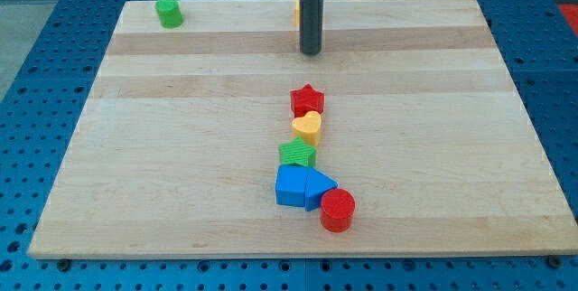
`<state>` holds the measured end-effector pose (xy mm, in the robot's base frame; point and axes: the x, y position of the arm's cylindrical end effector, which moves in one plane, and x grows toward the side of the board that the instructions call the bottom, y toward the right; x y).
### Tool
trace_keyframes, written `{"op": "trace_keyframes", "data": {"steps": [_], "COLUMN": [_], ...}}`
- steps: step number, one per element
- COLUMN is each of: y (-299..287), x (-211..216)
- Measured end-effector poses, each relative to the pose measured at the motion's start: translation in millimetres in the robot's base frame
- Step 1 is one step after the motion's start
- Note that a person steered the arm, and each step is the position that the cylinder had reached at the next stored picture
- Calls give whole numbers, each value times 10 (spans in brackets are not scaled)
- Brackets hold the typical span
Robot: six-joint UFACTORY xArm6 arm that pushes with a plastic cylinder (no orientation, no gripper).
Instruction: Move the your arm to the red circle
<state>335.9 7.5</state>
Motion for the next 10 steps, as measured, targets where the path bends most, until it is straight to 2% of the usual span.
{"op": "trace_keyframes", "data": {"steps": [1,2,3,5,6,7,9,10], "y": [-435,-804,-1166,-1394,-1242,-842,-534,-77], "x": [296,220,440,1674,2292,2712,2825,2825]}}
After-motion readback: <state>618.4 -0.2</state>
